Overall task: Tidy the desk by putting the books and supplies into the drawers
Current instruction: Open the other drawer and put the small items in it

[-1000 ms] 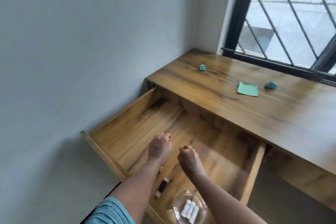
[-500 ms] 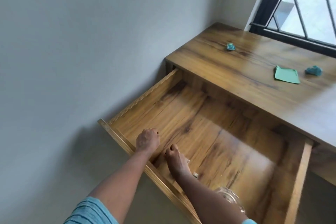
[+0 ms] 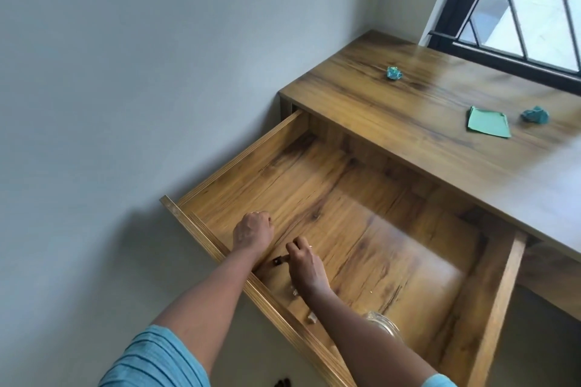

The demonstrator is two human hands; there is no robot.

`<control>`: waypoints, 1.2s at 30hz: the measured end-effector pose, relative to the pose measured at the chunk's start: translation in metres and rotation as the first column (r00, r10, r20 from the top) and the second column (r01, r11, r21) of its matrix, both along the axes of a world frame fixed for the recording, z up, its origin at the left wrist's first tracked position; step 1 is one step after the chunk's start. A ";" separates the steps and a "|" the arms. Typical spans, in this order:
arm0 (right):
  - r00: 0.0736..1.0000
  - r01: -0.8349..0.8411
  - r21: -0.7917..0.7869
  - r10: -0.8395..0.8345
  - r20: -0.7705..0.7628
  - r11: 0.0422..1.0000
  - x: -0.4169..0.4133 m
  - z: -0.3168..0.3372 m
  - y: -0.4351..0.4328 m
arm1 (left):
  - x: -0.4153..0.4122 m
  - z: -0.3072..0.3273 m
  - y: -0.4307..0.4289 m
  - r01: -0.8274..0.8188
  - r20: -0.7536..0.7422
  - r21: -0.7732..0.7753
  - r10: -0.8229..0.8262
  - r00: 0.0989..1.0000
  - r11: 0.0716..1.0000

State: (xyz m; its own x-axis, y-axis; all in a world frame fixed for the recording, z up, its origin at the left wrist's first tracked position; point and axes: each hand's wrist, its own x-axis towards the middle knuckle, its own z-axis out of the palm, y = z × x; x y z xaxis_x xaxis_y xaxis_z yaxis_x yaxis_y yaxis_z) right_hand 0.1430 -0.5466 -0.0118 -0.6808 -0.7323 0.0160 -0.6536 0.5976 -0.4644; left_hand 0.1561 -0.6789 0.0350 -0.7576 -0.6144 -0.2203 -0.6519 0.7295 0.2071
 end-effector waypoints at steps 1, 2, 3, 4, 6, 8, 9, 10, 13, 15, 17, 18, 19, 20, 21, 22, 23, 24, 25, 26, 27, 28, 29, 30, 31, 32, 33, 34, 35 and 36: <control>1.000 0.008 -0.022 -0.008 -0.021 1.000 -0.005 0.004 0.008 | 0.000 0.003 0.003 -0.019 0.006 -0.008 0.019 1.000 1.000; 0.999 0.016 -0.042 -0.017 -0.039 0.999 -0.011 0.008 0.017 | 0.001 0.006 0.006 -0.040 0.012 -0.015 0.040 0.999 0.999; 0.998 0.026 -0.067 -0.030 -0.058 0.997 -0.016 0.012 0.028 | 0.001 0.010 0.012 -0.060 0.013 -0.021 0.060 0.998 0.998; 0.996 0.035 -0.086 -0.042 -0.078 0.996 -0.022 0.016 0.039 | 0.002 0.014 0.018 -0.080 0.018 -0.027 0.081 0.997 0.996; 0.993 0.057 -0.103 -0.067 -0.098 0.993 -0.032 0.026 0.065 | 0.002 0.022 0.036 -0.119 0.015 -0.028 0.120 0.993 0.992; 0.986 0.086 -0.125 -0.102 -0.129 0.988 -0.041 0.036 0.095 | 0.001 0.031 0.065 -0.129 -0.003 -0.025 0.129 0.992 0.991; 0.984 0.097 -0.128 -0.115 -0.139 0.987 -0.045 0.042 0.110 | -0.002 0.035 0.082 -0.127 -0.010 -0.025 0.126 0.992 0.992; 0.981 0.103 -0.129 -0.122 -0.149 0.986 -0.049 0.046 0.122 | -0.005 0.038 0.097 -0.122 -0.017 -0.020 0.121 0.992 0.992; 0.969 0.126 -0.129 -0.150 -0.196 0.984 -0.062 0.056 0.170 | -0.018 0.046 0.160 -0.100 -0.058 -0.012 0.099 0.993 0.995; 0.959 0.135 -0.120 -0.160 -0.232 0.983 -0.070 0.061 0.199 | -0.026 0.046 0.199 -0.089 -0.107 -0.017 0.087 0.990 0.996; 0.947 0.156 -0.110 -0.181 -0.267 0.982 -0.080 0.069 0.234 | -0.035 0.048 0.238 -0.075 -0.165 -0.010 0.072 0.984 0.997; 0.939 0.166 -0.098 -0.188 -0.288 0.981 -0.085 0.074 0.253 | -0.040 0.050 0.256 -0.060 -0.188 -0.006 0.058 0.980 0.998; 0.932 0.178 -0.082 -0.195 -0.306 0.981 -0.090 0.080 0.269 | -0.046 0.051 0.271 -0.046 -0.198 0.007 0.047 0.979 0.999; 0.924 0.185 -0.072 -0.198 -0.326 0.980 -0.096 0.083 0.283 | -0.052 0.052 0.284 -0.031 -0.204 0.020 0.034 0.978 0.999; 0.918 0.206 -0.067 -0.217 -0.331 0.976 -0.104 0.089 0.298 | -0.059 0.055 0.297 -0.012 -0.214 0.030 0.018 0.977 0.999; 0.915 0.225 -0.069 -0.235 -0.329 0.972 -0.112 0.093 0.312 | -0.066 0.057 0.309 0.001 -0.227 0.038 0.008 0.974 0.999; 0.913 0.244 -0.067 -0.253 -0.321 0.967 -0.120 0.099 0.325 | -0.074 0.061 0.320 0.015 -0.242 0.044 -0.004 0.970 0.999; 0.913 0.251 -0.070 -0.261 -0.314 0.965 -0.129 0.104 0.336 | -0.084 0.065 0.330 0.030 -0.257 0.052 -0.016 0.966 0.998; 0.920 0.262 -0.063 -0.269 -0.283 0.963 -0.136 0.111 0.344 | -0.093 0.068 0.338 0.047 -0.269 0.065 -0.027 0.963 0.997; 0.918 0.278 -0.079 -0.289 -0.272 0.957 -0.145 0.118 0.354 | -0.105 0.074 0.345 0.061 -0.283 0.079 -0.036 0.958 0.995; 0.913 0.307 -0.087 -0.319 -0.254 0.948 -0.154 0.123 0.362 | -0.116 0.079 0.352 0.065 -0.294 0.099 -0.033 0.955 0.993; 0.907 0.328 -0.089 -0.340 -0.248 0.940 -0.164 0.127 0.371 | -0.128 0.084 0.357 0.063 -0.300 0.123 -0.023 0.954 0.990; 0.901 0.348 -0.106 -0.364 -0.236 0.931 -0.173 0.133 0.378 | -0.140 0.088 0.361 0.055 -0.304 0.149 -0.007 0.953 0.987; 0.891 0.368 -0.130 -0.389 -0.233 0.921 -0.181 0.137 0.383 | -0.150 0.092 0.363 0.050 -0.306 0.167 0.004 0.952 0.985; 0.881 0.393 -0.141 -0.416 -0.227 0.909 -0.192 0.142 0.389 | -0.162 0.096 0.366 0.051 -0.307 0.178 0.006 0.952 0.983; 0.871 0.416 -0.152 -0.441 -0.218 0.897 -0.202 0.145 0.393 | -0.173 0.098 0.368 0.055 -0.303 0.183 0.003 0.953 0.982; 0.863 0.438 -0.153 -0.462 -0.203 0.886 -0.213 0.148 0.397 | -0.185 0.100 0.369 0.061 -0.301 0.187 -0.002 0.954 0.980; 0.858 0.457 -0.155 -0.480 -0.184 0.876 -0.225 0.150 0.400 | -0.197 0.102 0.369 0.063 -0.295 0.198 -0.002 0.955 0.978; 0.854 0.472 -0.152 -0.494 -0.166 0.868 -0.235 0.152 0.402 | -0.207 0.103 0.368 0.059 -0.289 0.213 0.005 0.957 0.975; 0.851 0.483 -0.151 -0.503 -0.153 0.863 -0.247 0.153 0.403 | -0.220 0.105 0.366 0.049 -0.281 0.230 0.018 0.959 0.972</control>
